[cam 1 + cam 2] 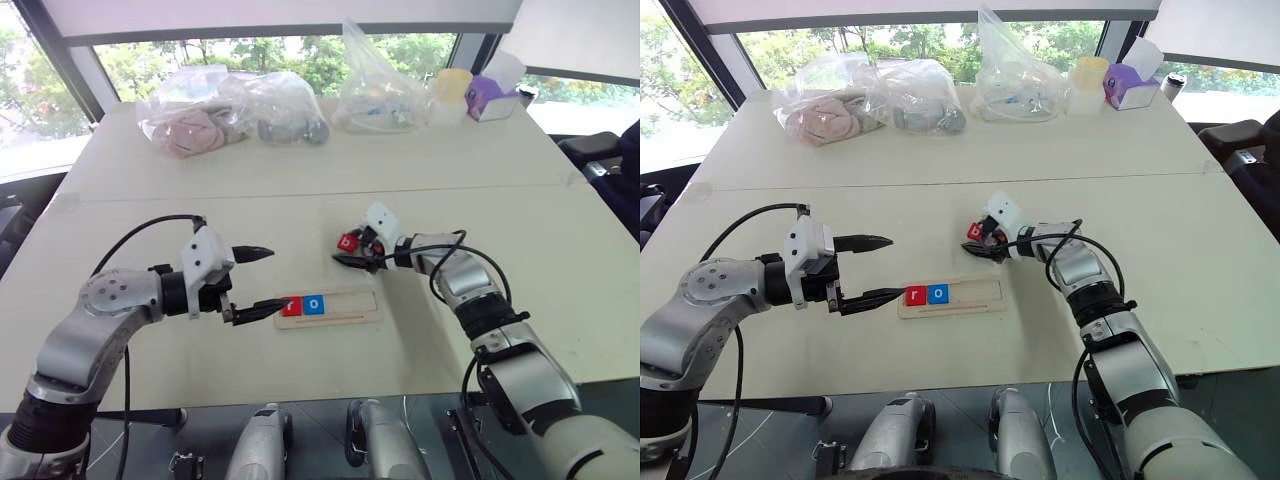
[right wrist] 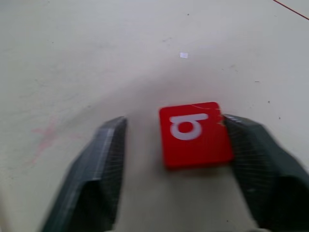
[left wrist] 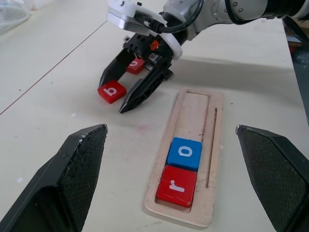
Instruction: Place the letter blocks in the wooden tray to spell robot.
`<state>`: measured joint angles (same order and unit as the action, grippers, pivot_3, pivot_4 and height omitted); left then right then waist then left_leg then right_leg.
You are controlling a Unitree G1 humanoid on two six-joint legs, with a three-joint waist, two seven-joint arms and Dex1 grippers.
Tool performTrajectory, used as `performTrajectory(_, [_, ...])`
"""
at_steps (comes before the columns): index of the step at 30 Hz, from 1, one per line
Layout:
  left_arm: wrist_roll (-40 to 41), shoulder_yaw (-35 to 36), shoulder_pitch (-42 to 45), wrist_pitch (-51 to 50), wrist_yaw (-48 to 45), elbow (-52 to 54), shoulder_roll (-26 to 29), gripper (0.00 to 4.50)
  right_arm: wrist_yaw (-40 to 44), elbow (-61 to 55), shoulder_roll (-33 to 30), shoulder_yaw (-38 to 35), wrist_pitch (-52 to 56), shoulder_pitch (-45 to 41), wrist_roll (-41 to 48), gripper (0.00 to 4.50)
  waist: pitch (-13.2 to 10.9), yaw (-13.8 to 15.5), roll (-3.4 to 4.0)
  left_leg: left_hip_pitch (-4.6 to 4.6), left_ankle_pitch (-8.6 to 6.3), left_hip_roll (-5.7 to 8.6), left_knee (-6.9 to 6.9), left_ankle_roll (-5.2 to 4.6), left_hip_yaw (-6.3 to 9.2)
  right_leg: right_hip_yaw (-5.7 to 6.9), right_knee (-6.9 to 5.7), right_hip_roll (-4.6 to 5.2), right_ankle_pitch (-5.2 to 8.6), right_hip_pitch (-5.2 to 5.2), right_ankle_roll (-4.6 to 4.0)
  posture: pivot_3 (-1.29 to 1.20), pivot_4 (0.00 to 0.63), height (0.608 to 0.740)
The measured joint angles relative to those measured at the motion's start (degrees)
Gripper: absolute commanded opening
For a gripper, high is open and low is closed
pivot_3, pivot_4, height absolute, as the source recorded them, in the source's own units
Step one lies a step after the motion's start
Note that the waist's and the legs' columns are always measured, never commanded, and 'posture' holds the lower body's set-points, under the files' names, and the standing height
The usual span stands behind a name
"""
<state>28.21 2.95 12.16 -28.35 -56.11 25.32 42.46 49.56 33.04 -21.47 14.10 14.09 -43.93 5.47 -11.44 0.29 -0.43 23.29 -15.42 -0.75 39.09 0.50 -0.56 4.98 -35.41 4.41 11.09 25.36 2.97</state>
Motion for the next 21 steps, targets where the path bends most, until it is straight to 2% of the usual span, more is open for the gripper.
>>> performTrajectory(1, [0.0,-0.04,0.05,0.01,-0.01,-0.01,0.0,4.5,0.05,-0.02,-0.04,-0.06,-0.2,0.0,-0.19,1.17,0.0,0.0,0.0,0.0,0.0,0.0,0.0,0.0,0.0,-0.01,0.0,0.0,0.0,0.0,0.0,0.0,0.15,0.74])
performTrajectory(5, [0.0,-0.72,1.01,0.1,-0.14,-0.43,-0.35,4.5,0.1,-0.98,-0.75,-0.16,-0.05,0.3,-0.78,1.19,0.0,0.25,0.0,0.0,0.0,0.01,0.01,0.0,-0.01,-0.01,0.0,0.01,0.0,0.0,0.0,0.0,0.15,0.74])
performTrajectory(7, [-0.01,-1.43,1.7,0.33,-0.42,-0.6,-0.39,4.5,0.85,-5.45,-2.92,-0.14,1.0,2.03,-0.91,1.19,-0.01,0.51,0.02,0.03,0.0,0.01,0.0,0.0,0.01,-0.01,0.0,0.05,0.0,0.0,0.0,0.0,0.15,0.74])
performTrajectory(11, [-0.02,-2.21,2.54,0.57,-1.3,-2.22,-0.52,4.5,6.99,-23.47,-13.01,-0.17,3.57,8.85,-0.6,1.19,-0.02,0.49,0.03,0.07,-0.01,0.06,-0.02,-0.01,0.0,-0.01,0.08,0.13,0.01,0.01,0.07,0.0,0.15,0.74])
performTrajectory(15, [-0.05,-2.88,3.86,1.4,-2.07,-3.6,-0.94,4.5,11.62,-38.64,-22.35,-3.42,6.61,17.09,2.06,1.19,-0.02,0.5,0.03,0.06,-0.01,0.04,-0.02,-0.01,-0.05,0.0,0.11,0.12,0.12,0.02,0.07,0.0,0.15,0.74])
performTrajectory(21, [-0.05,-4.12,4.03,1.88,-2.82,-4.48,-1.59,4.5,14.41,-47.59,-30.73,-11.28,6.6,27.76,5.19,1.19,-0.03,0.43,0.0,0.0,-0.01,-0.05,0.0,-0.01,-0.16,-0.01,0.11,0.07,0.17,0.01,-0.05,0.0,0.15,0.74])
